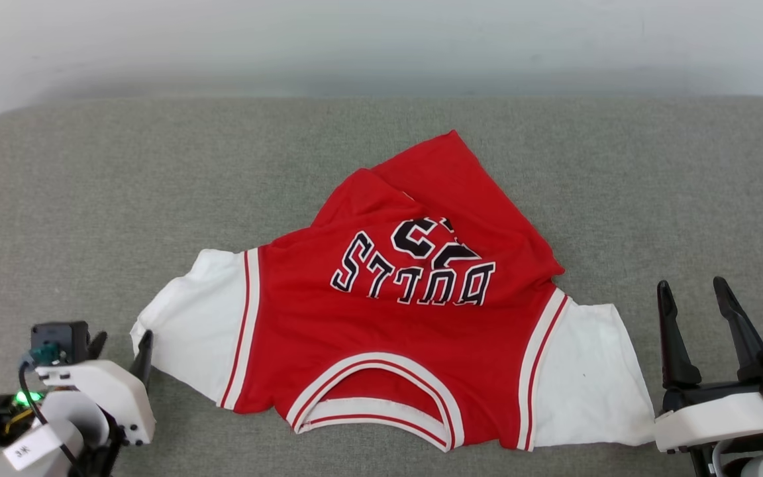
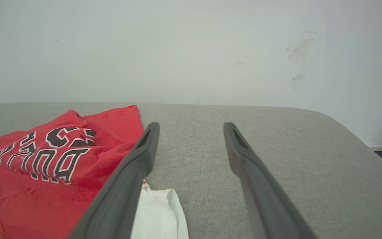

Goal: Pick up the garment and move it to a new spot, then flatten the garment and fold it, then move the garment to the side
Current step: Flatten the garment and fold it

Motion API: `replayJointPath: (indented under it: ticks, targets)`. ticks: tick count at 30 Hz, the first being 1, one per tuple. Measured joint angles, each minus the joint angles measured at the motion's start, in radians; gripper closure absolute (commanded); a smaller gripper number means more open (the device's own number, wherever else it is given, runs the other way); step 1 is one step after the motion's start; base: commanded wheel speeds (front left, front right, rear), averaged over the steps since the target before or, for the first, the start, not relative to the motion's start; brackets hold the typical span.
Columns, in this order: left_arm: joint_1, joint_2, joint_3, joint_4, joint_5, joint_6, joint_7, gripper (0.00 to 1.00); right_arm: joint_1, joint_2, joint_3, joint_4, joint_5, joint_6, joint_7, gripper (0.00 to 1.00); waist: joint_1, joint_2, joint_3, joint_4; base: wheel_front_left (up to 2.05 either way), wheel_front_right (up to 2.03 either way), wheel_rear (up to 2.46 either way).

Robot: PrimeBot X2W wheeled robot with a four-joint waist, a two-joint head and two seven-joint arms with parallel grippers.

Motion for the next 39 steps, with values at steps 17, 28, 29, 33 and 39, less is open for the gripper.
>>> replayJointPath:
  ticks: [17,28,29,33,39]
  targets:
    - [-0.183,0.204,-0.106,-0.199,0.002,-0.149,0.499,0.00,0.023,0.001,0.019,0.002,0.001,0.000,0.004,0.00,-0.0001,0.0000,-0.037,-0.002,0.00,0.00,0.00]
    - [-0.173,0.230,-0.156,-0.202,-0.026,-0.145,0.661,0.00,0.001,-0.002,0.015,0.002,0.002,0.000,0.003,0.00,-0.0001,0.0000,0.015,-0.048,0.00,0.00,0.00]
    - [-0.167,0.225,-0.154,-0.190,-0.031,-0.143,0.657,0.00,0.000,-0.002,0.015,0.002,0.002,0.000,0.003,0.00,0.0000,0.0000,0.022,-0.052,0.00,0.00,0.00]
    - [-0.163,0.202,-0.146,-0.132,-0.044,-0.140,0.635,0.00,-0.013,-0.006,0.014,0.003,0.002,0.000,0.002,0.00,-0.0001,0.0000,0.050,-0.064,0.00,0.00,0.00]
    - [-0.179,0.171,-0.151,-0.061,-0.046,-0.177,0.622,0.63,-0.020,-0.013,0.017,0.009,0.001,0.000,0.002,0.00,-0.0002,0.0000,0.071,-0.074,0.00,0.00,0.00]
